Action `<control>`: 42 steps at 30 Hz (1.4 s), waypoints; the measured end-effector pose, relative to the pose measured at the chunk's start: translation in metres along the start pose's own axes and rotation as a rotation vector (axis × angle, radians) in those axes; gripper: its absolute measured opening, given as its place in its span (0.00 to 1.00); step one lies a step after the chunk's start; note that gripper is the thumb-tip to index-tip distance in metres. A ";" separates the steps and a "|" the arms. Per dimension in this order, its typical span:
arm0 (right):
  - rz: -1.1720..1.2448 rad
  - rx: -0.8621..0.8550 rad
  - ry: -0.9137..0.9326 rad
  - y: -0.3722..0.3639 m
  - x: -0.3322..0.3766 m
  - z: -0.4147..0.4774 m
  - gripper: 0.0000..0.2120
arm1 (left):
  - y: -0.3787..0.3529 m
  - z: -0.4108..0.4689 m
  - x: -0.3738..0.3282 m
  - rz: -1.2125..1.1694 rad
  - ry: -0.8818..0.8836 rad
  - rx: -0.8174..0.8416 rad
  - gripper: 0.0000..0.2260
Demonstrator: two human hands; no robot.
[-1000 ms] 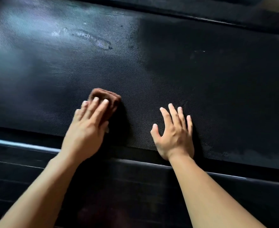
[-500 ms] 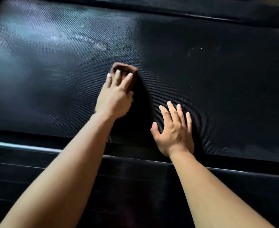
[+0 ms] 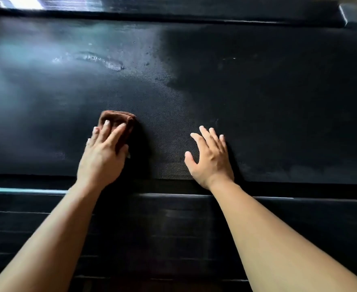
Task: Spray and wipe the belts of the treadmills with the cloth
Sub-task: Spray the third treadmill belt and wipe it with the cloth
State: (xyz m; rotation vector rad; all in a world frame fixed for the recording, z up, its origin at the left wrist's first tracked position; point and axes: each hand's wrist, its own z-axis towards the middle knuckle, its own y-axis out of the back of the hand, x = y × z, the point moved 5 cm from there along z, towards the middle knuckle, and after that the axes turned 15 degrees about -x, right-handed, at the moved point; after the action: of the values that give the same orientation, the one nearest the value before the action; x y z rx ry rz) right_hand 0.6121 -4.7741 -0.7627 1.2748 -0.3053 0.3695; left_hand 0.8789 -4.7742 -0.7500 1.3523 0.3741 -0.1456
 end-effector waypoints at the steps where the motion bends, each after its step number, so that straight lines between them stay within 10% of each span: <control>1: 0.020 0.021 -0.007 0.003 -0.004 -0.001 0.32 | -0.002 0.010 -0.001 0.001 0.032 -0.012 0.27; 6: -0.074 0.054 -0.051 0.043 -0.049 -0.025 0.34 | -0.022 0.054 -0.046 0.005 0.087 -0.013 0.27; 16: -0.306 0.218 -0.092 0.083 -0.081 -0.080 0.39 | -0.065 -0.026 -0.196 -0.101 -0.440 0.161 0.28; 33: -0.309 0.165 -0.110 0.077 -0.084 -0.077 0.35 | -0.056 0.082 -0.101 -0.002 0.005 -0.032 0.27; 42: -0.334 0.229 -0.128 0.079 -0.083 -0.075 0.36 | -0.096 0.059 -0.229 -0.055 -0.427 0.106 0.27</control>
State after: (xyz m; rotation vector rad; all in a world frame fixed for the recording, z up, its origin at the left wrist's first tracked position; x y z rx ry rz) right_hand 0.5043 -4.6906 -0.7492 1.5493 -0.1556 0.0371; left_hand 0.6457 -4.8774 -0.7496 1.3737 0.0441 -0.4966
